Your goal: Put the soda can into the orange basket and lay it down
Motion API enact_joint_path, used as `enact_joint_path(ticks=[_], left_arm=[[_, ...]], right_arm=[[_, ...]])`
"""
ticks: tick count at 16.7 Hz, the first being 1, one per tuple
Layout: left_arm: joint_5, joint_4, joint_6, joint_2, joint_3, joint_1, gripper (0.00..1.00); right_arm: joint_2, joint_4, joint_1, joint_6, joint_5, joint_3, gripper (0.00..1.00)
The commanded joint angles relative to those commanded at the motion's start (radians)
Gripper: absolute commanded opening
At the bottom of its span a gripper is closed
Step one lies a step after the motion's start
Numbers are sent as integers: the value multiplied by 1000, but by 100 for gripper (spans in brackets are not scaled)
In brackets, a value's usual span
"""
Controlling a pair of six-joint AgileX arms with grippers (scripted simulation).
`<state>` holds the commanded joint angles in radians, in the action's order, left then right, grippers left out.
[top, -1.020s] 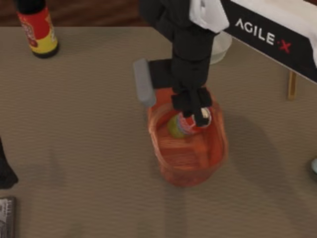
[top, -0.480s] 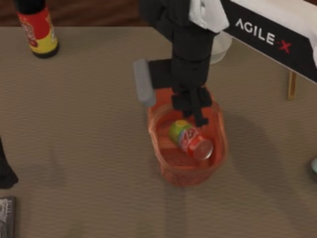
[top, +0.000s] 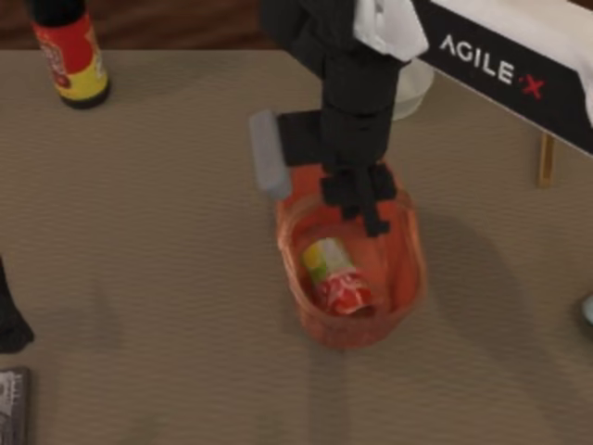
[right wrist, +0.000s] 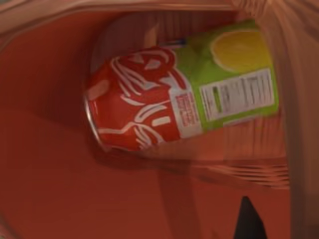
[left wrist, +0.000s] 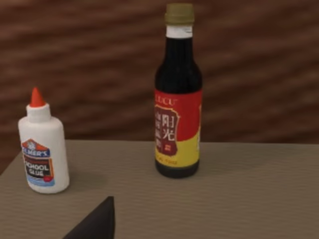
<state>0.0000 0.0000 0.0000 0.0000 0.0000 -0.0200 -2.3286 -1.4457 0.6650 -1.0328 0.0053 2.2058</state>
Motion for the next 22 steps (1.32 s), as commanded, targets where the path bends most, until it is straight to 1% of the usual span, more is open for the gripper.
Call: enact_joint_path(ticks=[15, 22], left_arm=[[0, 0, 0, 0, 0, 0, 100], [0, 0, 0, 0, 0, 0, 100]], right_arm=[[-1, -4, -2, -1, 0, 4, 0], [7, -188, -26, -35, 0, 179, 0]])
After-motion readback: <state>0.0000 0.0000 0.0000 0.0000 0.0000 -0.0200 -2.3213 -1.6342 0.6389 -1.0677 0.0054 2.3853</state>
